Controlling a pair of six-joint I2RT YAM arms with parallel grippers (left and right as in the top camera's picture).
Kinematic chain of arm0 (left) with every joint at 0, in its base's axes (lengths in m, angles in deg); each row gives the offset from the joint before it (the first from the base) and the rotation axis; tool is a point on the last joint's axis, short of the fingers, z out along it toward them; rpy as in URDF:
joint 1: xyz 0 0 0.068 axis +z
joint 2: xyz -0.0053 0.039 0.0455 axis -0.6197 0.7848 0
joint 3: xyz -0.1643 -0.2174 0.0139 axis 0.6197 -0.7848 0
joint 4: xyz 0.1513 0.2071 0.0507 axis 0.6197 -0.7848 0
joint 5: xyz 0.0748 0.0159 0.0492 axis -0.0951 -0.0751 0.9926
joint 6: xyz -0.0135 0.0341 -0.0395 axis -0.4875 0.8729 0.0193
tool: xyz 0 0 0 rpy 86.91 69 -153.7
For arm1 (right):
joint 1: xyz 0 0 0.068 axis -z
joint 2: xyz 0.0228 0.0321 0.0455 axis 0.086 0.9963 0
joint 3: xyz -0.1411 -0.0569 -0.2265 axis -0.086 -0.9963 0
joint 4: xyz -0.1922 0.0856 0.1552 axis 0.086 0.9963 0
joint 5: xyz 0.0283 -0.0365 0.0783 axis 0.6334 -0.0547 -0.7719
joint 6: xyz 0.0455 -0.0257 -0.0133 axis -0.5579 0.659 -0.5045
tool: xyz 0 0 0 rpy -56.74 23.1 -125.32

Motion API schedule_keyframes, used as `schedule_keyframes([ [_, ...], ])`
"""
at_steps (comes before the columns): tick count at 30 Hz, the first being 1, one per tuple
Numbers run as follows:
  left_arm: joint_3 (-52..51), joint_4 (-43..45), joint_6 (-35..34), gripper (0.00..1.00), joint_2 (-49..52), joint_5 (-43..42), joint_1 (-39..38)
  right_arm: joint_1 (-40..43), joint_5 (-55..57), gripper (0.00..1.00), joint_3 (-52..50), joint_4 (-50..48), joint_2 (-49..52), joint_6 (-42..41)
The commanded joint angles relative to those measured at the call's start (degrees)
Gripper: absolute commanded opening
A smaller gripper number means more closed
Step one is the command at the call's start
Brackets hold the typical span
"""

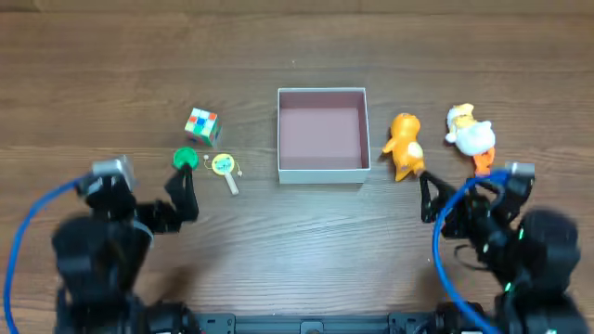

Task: Pack container
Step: 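Grasp the orange dinosaur toy with the right gripper and lift it, then lower the orange dinosaur into the white box and release it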

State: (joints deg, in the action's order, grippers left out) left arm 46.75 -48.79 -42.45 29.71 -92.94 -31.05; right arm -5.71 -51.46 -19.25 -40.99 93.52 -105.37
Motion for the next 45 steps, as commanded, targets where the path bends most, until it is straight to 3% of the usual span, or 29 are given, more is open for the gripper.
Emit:
schedule_keyframes([
  [1, 10.6, -4.1, 0.9, 1.0, 14.8, 0.2, 0.2, 0.2, 3.0, 1.0, 14.5, 5.3, 15.3, 5.7],
  [6, 19.7, -6.1, 2.5, 1.0, 28.5, 0.3, 0.2, 0.2, 4.0, 1.0, 29.0, 13.0, 36.3, 8.5],
  [15, 20.5, -8.2, 3.3, 1.0, 38.5, 7.0, 0.2, 0.2, 4.1, 1.0, 29.2, 9.4, 65.3, 5.6],
  [19, 20.5, -8.7, 3.3, 1.0, 40.8, 7.0, 0.2, 0.2, 4.1, 0.9, 29.2, 6.8, 71.5, 5.0],
  [26, 20.5, -9.8, 3.3, 1.0, 44.5, 7.0, 0.2, 0.2, 4.9, 0.82, 23.6, 3.3, 72.4, 4.2],
  [28, 20.5, -9.8, 3.3, 1.0, 45.9, 7.0, 0.2, 0.2, 4.9, 0.68, 22.1, 2.5, 72.4, 3.5],
  [32, 20.5, -9.8, 3.3, 1.0, 47.4, 7.0, 0.2, 0.1, 5.0, 0.25, 22.9, 4.6, 72.2, 3.5],
  [35, 20.5, -9.8, 3.3, 1.0, 47.7, 7.0, 0.2, 0.1, 5.0, 0.04, 27.1, 9.5, 70.5, 1.9],
  [40, 20.5, -9.8, 3.3, 1.0, 47.8, 7.0, 0.2, -4.6, 4.1, 0.04, 41.9, 20.1, 59.8, 0.5],
  [45, 20.5, -9.8, 3.3, 1.0, 47.8, 7.0, 0.2, -16.2, 1.6, 0.04, 44.5, 16.1, 54.1, -3.8],
])
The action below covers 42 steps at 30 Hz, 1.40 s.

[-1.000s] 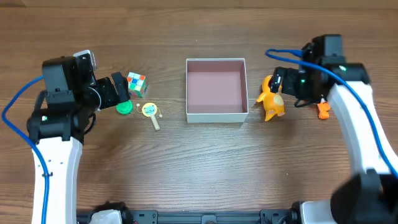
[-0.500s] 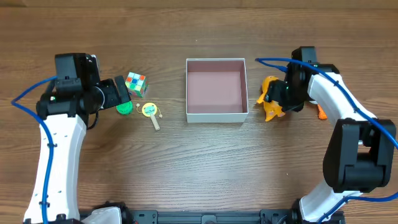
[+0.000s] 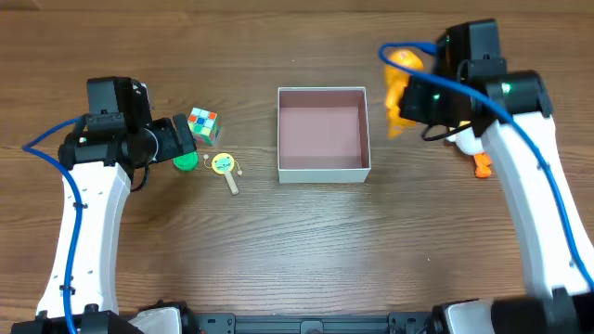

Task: Pack container
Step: 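Lower the orange dinosaur into the white box and release it, then grasp the white duck plush with the right gripper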

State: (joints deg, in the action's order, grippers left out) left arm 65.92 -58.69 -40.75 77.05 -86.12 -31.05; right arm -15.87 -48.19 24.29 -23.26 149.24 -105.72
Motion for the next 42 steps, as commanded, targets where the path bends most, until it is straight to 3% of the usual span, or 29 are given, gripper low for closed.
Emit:
schedule_keyframes([
  [1, 1.3, 0.1, 1.6, 1.0, 0.4, 0.2, 0.2, -9.0, 0.0, 0.04, 0.5, -3.1, -1.0, -5.3],
  [8, 1.3, 0.1, 1.6, 1.0, 0.4, 0.2, 0.2, -21.0, 6.5, 0.04, -2.3, -13.3, 12.5, -14.8],
  [16, 1.3, 0.1, 1.6, 1.0, 0.4, 0.2, 0.2, -23.8, 8.1, 0.04, -2.3, -18.0, 25.8, -17.1],
  [17, 1.3, 0.1, 1.6, 1.0, 0.4, 0.2, 0.2, -23.8, 8.1, 0.12, -2.3, -18.3, 25.9, -16.9],
  [19, 1.3, 0.1, 1.6, 1.0, 0.4, 0.2, 0.2, -23.8, 8.1, 0.43, -2.2, -18.4, 25.7, -15.7],
  [21, 1.3, 0.1, 1.6, 1.0, 0.4, 0.2, 0.2, -23.8, 8.1, 0.57, -2.2, -18.3, 24.4, -13.4],
  [23, 1.3, 0.1, 1.6, 1.0, 0.4, 0.2, 0.2, -23.8, 8.2, 0.66, -1.6, -18.3, 22.2, -11.8],
  [28, 1.3, 0.1, 1.6, 1.0, 0.4, 0.2, 0.2, -22.7, 13.0, 0.73, -0.7, -17.6, 10.2, -10.8],
  [32, 1.3, 0.1, 1.6, 1.0, 0.4, 0.2, 0.2, -15.5, 22.6, 0.84, -0.7, -11.6, -0.8, -10.8],
  [34, 1.3, 0.1, 1.6, 1.0, 0.4, 0.2, 0.2, -7.5, 29.5, 0.89, -0.7, -6.5, -3.3, -10.4],
  [37, 1.3, 0.1, 1.6, 1.0, 0.4, 0.2, 0.2, 2.8, 29.0, 0.93, -2.1, -4.2, -2.3, -5.8],
  [39, 1.3, 0.1, 1.6, 1.0, 0.4, 0.2, 0.2, 13.0, 21.7, 0.96, -6.3, -6.0, 2.7, 0.0],
  [42, 1.3, 0.1, 1.6, 1.0, 0.4, 0.2, 0.2, 18.8, 18.2, 0.99, -9.0, -9.7, 9.1, 4.5],
])
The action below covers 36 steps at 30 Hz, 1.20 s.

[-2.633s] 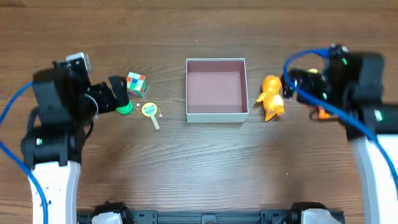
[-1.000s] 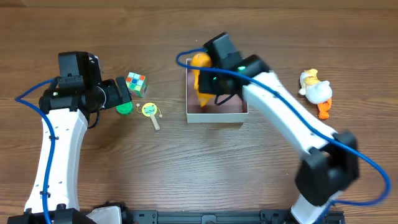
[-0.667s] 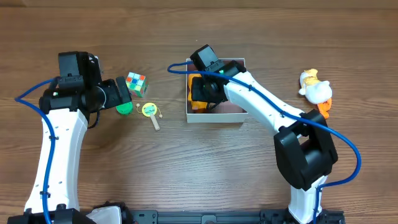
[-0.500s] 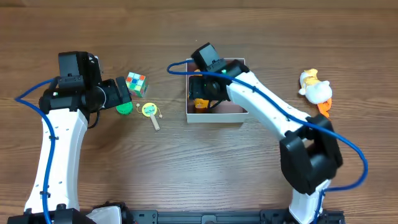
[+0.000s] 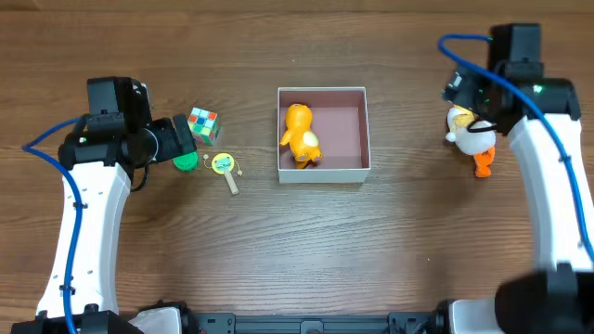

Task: Pack container
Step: 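Grasp the white duck plush with the right gripper, then place the white duck plush into the box beside the dinosaur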

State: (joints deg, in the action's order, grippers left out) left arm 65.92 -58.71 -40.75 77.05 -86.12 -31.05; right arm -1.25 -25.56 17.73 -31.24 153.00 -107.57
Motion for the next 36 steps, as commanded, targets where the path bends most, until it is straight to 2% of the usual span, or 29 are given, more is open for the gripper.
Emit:
schedule_keyframes([
  [1, 1.3, 0.1, 1.6, 1.0, 0.4, 0.2, 0.2, 5.7, -5.0, 0.99, -2.4, -2.2, 7.7, 8.0],
  [4, 1.3, 0.1, 1.6, 1.0, 0.4, 0.2, 0.2, 10.1, -8.2, 0.98, -2.4, -3.9, 13.6, 9.5],
  [9, 1.3, 0.1, 1.6, 1.0, 0.4, 0.2, 0.2, 12.2, -13.3, 0.89, -2.4, -4.3, 20.2, 12.3],
  [11, 1.3, 0.1, 1.6, 1.0, 0.4, 0.2, 0.2, 12.2, -13.5, 0.65, -2.4, -4.4, 22.3, 12.2],
  [15, 1.3, 0.1, 1.6, 1.0, 0.4, 0.2, 0.2, 11.5, -13.8, 0.29, -2.1, -3.7, 22.0, 12.0],
  [19, 1.3, 0.1, 1.6, 1.0, 0.4, 0.2, 0.2, 6.9, -13.8, 0.15, 1.5, 0.0, 12.6, 7.4],
  [21, 1.3, 0.1, 1.6, 1.0, 0.4, 0.2, 0.2, 3.2, -13.9, 0.04, 2.9, 2.0, 7.0, 4.6],
  [25, 1.3, 0.1, 1.6, 1.0, 0.4, 0.2, 0.2, -10.3, -14.1, 0.04, 3.2, 4.3, -5.9, -1.8],
  [28, 1.3, 0.1, 1.6, 1.0, 0.4, 0.2, 0.2, -21.2, -11.9, 0.04, 3.2, 2.9, -8.6, -7.2],
  [32, 1.3, 0.1, 1.6, 1.0, 0.4, 0.2, 0.2, -29.3, -10.5, 0.04, 3.0, 1.7, -3.7, -10.1],
  [36, 1.3, 0.1, 1.6, 1.0, 0.4, 0.2, 0.2, -32.9, -6.4, 0.04, 3.0, -1.6, 9.6, -10.2],
])
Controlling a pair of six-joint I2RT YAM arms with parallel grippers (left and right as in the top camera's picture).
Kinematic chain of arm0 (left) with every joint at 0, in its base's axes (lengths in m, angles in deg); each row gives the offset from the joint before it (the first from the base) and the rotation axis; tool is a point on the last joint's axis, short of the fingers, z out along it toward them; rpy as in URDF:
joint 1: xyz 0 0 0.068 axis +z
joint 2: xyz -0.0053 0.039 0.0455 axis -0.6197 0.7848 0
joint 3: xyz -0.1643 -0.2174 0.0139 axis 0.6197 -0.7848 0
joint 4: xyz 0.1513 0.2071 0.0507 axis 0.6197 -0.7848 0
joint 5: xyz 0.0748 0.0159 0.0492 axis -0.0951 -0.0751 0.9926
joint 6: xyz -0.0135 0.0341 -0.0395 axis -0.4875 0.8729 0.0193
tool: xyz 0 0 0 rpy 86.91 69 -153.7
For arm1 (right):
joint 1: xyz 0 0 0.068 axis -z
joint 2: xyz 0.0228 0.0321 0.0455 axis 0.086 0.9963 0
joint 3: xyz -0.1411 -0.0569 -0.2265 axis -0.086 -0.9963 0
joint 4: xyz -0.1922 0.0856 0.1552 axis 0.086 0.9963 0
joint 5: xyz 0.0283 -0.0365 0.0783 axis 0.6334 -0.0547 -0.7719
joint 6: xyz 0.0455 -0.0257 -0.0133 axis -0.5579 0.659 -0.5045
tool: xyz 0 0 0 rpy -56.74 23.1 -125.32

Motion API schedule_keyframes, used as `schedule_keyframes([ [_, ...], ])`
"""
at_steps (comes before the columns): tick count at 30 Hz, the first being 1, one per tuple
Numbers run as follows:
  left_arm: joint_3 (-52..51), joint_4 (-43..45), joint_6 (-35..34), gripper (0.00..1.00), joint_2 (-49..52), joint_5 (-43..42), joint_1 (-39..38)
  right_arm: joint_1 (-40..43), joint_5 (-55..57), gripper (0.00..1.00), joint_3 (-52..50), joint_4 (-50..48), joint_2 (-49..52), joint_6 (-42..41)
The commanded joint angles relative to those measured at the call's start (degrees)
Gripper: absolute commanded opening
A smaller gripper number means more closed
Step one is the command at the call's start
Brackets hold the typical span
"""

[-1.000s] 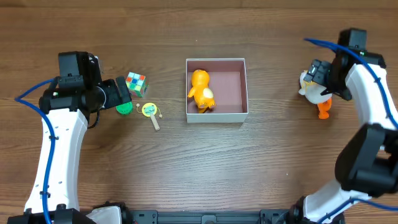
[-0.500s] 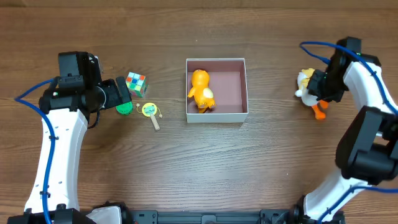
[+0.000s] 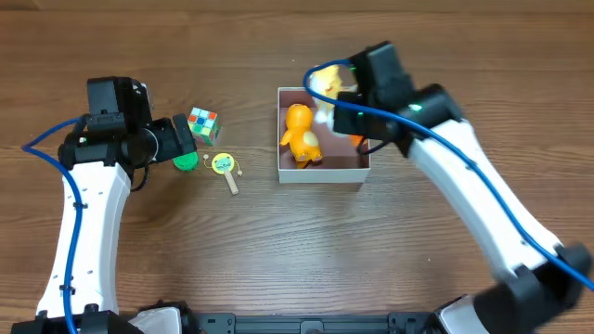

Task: Pack container
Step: 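Place the white duck plush into the box beside the dinosaur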

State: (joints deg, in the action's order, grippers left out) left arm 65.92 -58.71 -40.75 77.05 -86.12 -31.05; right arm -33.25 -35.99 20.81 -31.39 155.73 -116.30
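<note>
A white open box (image 3: 364, 165) sits mid-table with an orange toy figure (image 3: 299, 133) lying in its left half. My right gripper (image 3: 330, 100) hangs over the box's far edge, shut on a white and yellow duck toy (image 3: 323, 82) that looks blurred; an orange part of it shows near the box's right wall. Left of the box lie a colour cube (image 3: 202, 123), a green round piece (image 3: 187, 161) and a yellow round piece on a stick (image 3: 224, 166). My left gripper (image 3: 183, 139) hovers open just above the green piece, beside the cube.
The wooden table (image 3: 306, 241) carries nothing else. Blue cables trail along both white arms. The right arm stretches diagonally from the front right corner to the box.
The right gripper was at the white duck on the right of the table. Now it holds the duck over the box's far edge. The left arm has not moved.
Both arms were low at the front and the box was empty. Then the right gripper held the orange toy up beside the box, and the left reached the green piece. The orange toy then lay in the box; now the duck is over it.
</note>
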Motion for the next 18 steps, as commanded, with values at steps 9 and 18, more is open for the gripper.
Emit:
schedule_keyframes([
  [9, 1.3, 0.1, 1.6, 1.0, 0.4, 0.2, 0.2, -0.8, 11.1, 0.58, 0.1, -5.7, 16.6, 0.7],
  [18, 1.3, 0.1, 1.6, 1.0, 0.4, 0.2, 0.2, 0.2, 12.5, 1.0, 2.1, -0.6, -1.9, 3.1],
])
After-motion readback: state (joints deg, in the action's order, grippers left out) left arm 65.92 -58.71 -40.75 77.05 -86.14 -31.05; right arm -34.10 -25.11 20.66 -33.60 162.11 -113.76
